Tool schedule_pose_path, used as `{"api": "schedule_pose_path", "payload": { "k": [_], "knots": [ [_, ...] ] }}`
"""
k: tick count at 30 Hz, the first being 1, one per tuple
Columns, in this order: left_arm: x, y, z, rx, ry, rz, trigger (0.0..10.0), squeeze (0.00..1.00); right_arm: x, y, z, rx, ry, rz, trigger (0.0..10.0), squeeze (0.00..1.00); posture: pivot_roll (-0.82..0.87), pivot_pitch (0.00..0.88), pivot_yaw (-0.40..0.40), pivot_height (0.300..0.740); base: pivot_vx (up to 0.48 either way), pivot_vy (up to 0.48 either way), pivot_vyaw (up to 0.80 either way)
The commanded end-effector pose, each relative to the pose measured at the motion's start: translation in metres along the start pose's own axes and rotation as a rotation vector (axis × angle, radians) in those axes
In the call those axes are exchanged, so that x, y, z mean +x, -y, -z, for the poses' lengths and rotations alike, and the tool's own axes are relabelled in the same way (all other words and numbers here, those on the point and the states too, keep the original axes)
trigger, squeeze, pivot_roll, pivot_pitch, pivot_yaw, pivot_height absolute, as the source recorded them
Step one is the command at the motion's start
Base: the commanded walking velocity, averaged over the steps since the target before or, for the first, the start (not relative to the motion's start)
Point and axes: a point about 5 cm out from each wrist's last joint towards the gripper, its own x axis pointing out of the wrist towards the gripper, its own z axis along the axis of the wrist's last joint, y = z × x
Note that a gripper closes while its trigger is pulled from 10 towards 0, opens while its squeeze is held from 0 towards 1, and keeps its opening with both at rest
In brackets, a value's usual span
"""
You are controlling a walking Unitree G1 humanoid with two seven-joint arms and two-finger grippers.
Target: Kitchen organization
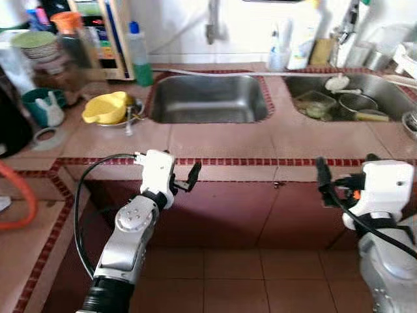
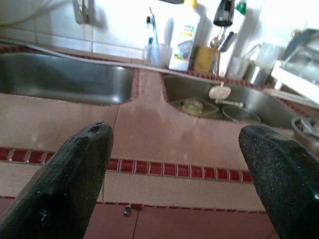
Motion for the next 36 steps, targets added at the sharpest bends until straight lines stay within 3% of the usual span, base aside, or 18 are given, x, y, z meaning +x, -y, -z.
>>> {"api": "schedule_pose_path", "payload": {
  "k": [1, 9, 22, 30, 36],
  "knots": [
    [0.0, -0.005, 0.0, 0.01, 0.0, -0.014, 10.0, 0.0, 0.002, -0.003, -0.003, 0.002, 0.016, -0.007, 10.0, 0.0, -0.04, 0.0, 0.035, 0.74, 0.0, 0.0, -0.78],
    [-0.003, 0.002, 0.001, -0.027, 0.014, -0.059, 10.0, 0.0, 0.004, -0.004, -0.004, -0.008, 0.016, -0.038, 10.0, 0.0, -0.04, 0.0, 0.006, 0.74, 0.0, 0.0, -0.78],
    [-0.004, 0.005, -0.002, 0.008, 0.034, -0.028, 10.0, 0.0, 0.007, -0.007, -0.006, -0.002, 0.028, -0.039, 10.0, 0.0, -0.04, 0.0, 0.02, 0.74, 0.0, 0.0, -0.78],
    [0.0, 0.01, -0.006, 0.016, 0.046, -0.005, 10.0, 0.0, 0.005, -0.011, -0.007, 0.006, 0.036, -0.029, 10.0, 0.0, -0.05, 0.0, 0.037, 0.74, 0.0, 0.0, 0.0],
    [-0.004, 0.004, -0.008, 0.006, 0.049, -0.041, 10.0, 0.0, 0.011, -0.027, -0.012, 0.031, 0.056, -0.108, 10.0, 0.0, -0.03, 0.0, 0.027, 0.74, 0.0, 0.0, 0.0]
  ]
}}
